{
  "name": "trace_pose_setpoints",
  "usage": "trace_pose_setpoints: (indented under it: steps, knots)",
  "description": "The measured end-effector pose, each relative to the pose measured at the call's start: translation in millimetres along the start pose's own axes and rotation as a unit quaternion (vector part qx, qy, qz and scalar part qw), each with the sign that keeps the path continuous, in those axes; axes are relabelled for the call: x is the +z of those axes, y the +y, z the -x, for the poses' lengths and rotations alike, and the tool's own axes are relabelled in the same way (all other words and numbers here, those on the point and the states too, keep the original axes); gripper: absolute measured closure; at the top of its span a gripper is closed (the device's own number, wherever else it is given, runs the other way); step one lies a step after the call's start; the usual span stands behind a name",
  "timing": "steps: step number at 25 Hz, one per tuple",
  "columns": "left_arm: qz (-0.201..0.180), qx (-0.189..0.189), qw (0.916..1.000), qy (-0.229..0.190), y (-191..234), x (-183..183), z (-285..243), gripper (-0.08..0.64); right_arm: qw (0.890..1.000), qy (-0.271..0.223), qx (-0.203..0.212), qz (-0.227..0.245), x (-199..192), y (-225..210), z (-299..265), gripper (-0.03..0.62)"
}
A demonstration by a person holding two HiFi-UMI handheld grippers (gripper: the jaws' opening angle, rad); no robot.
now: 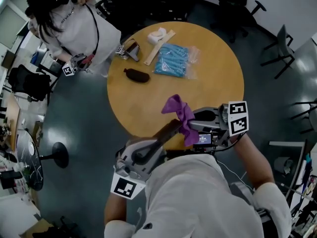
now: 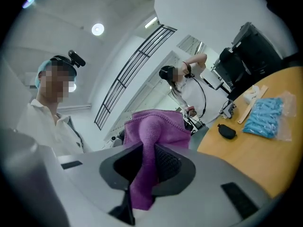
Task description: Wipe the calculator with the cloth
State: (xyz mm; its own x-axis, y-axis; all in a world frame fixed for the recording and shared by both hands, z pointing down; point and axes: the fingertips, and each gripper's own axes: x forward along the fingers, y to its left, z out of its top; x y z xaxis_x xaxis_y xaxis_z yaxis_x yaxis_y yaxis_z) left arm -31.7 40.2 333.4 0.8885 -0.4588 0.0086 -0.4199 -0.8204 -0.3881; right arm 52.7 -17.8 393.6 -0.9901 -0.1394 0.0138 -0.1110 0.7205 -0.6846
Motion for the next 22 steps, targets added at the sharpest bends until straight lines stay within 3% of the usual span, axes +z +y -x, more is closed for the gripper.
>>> trace_pose_setpoints:
  steps: [8,17,19,21,22]
  knots:
    - [-0.008,0.003,0.9998,-0.019,16,17,-2,0.516,0.999,0.049,0.009,-0.018,-36,-15,-11,0.52]
    - [-0.016,-0.016,0.9997,-0.012,6,18,-9,0.517,0.982,0.187,-0.017,-0.028,-115,-47,-19,0.52]
    - [-0.017,-0.033,0.9993,0.001,-2,10,-8,0.516,0.974,0.216,-0.057,0.021,-110,-66,3,0.52]
    - [-0.019,-0.062,0.9978,0.015,-14,2,-6,0.515,0.964,0.225,-0.077,0.118,-75,-66,29,0.52]
    - [-0.021,-0.081,0.9963,0.019,-21,0,-5,0.516,0.957,0.22,-0.063,0.178,-48,-50,37,0.52]
